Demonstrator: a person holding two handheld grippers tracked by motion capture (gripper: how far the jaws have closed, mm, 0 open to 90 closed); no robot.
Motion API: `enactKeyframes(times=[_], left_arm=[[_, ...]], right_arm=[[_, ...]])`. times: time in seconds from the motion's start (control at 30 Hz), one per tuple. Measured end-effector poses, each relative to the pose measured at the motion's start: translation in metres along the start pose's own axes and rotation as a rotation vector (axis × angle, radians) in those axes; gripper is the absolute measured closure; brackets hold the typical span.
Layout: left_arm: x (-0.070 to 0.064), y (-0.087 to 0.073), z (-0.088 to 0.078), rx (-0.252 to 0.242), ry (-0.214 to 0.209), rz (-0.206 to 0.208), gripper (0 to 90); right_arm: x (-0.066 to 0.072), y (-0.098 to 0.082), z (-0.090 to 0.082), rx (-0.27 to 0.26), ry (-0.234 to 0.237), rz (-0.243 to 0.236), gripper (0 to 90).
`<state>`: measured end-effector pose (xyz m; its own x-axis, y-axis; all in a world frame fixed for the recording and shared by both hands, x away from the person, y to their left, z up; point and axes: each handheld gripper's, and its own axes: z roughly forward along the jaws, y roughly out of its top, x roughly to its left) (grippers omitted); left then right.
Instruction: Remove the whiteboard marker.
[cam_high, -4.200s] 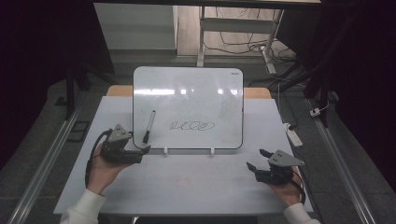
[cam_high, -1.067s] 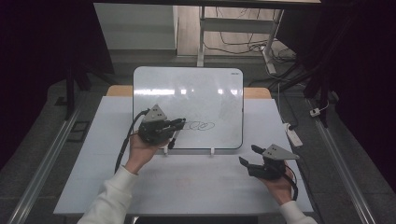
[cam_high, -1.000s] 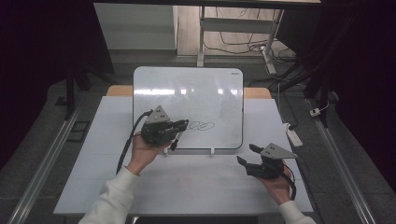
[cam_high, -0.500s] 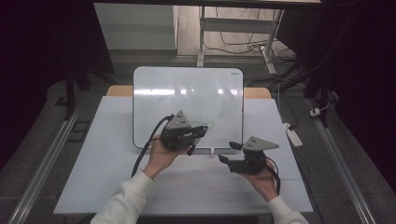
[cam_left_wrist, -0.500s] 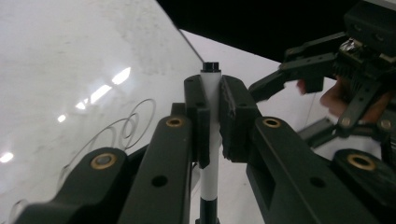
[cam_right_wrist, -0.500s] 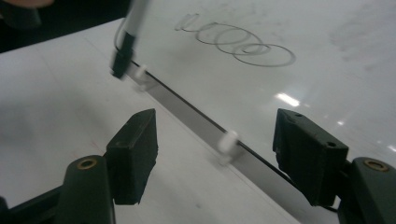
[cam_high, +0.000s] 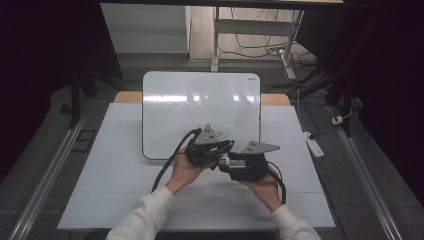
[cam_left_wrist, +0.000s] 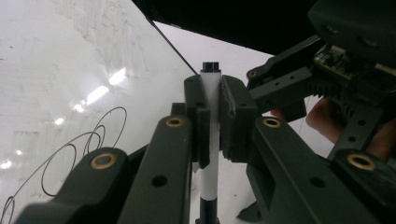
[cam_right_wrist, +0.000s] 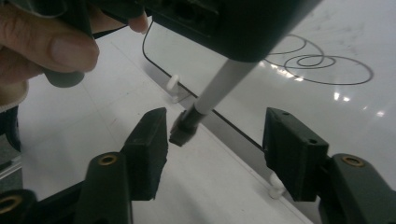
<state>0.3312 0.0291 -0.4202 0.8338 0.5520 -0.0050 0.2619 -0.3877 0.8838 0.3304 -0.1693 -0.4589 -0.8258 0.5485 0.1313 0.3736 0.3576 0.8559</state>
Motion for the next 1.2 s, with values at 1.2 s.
enactKeyframes(times=[1.2], left_arm=[[0.008, -0.013, -0.021, -0.002, 0.011, -0.076, 48.3]], right_arm=[[-0.016, -0.002, 0.021, 0.075, 0.052, 0.174, 77.7]])
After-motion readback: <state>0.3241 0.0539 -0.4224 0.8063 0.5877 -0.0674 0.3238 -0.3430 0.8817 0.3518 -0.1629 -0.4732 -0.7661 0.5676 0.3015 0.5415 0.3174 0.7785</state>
